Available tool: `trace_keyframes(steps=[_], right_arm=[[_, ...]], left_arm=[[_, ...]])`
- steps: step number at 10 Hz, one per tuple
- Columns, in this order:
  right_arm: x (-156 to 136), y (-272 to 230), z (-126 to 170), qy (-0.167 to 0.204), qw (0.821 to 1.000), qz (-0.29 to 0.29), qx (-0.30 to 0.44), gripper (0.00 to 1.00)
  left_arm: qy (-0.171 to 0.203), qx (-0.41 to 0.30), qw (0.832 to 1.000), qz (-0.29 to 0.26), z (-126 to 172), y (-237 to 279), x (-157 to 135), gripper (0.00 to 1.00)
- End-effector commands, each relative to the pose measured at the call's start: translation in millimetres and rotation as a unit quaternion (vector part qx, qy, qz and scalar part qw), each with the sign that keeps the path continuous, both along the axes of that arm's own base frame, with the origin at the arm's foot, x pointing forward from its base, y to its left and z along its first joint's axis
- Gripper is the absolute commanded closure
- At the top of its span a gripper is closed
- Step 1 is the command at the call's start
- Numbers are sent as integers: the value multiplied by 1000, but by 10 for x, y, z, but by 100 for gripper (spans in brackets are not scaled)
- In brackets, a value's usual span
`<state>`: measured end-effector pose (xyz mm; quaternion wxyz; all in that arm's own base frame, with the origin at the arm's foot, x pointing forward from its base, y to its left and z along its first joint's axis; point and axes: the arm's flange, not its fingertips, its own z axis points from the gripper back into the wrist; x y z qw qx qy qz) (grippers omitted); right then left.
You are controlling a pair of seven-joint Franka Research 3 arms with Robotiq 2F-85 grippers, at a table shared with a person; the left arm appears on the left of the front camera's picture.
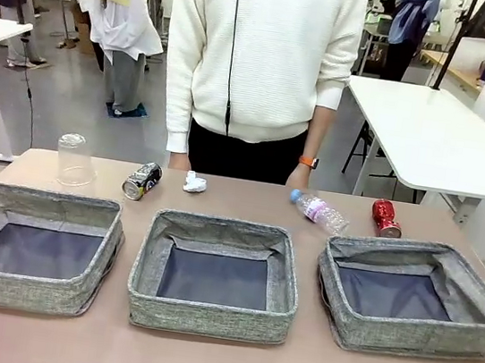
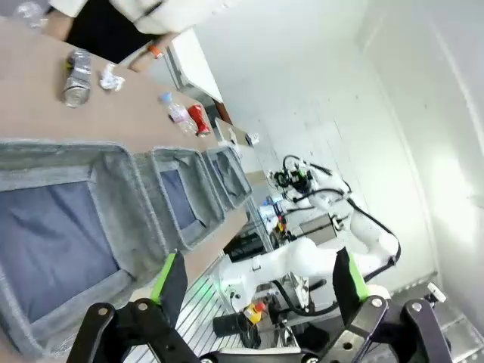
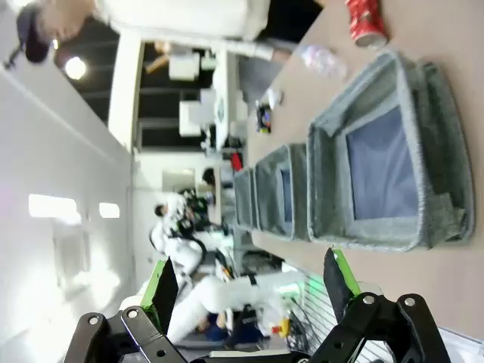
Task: Sort the waste into the appropriate baskets.
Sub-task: Pick up the waste item pointed out by the person.
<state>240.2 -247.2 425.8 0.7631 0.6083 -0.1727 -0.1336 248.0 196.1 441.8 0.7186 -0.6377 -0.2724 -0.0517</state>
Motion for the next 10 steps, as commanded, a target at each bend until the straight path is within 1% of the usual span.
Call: trace_keyframes(steps=[1,10], right_arm=[[-48,258,270,-39,998,39,-33,0],[-48,258,270,-39,998,39,-33,0]], left_arm=[[-38,13,999,-27,233,-123,37,0],[-38,13,999,-27,233,-123,37,0]])
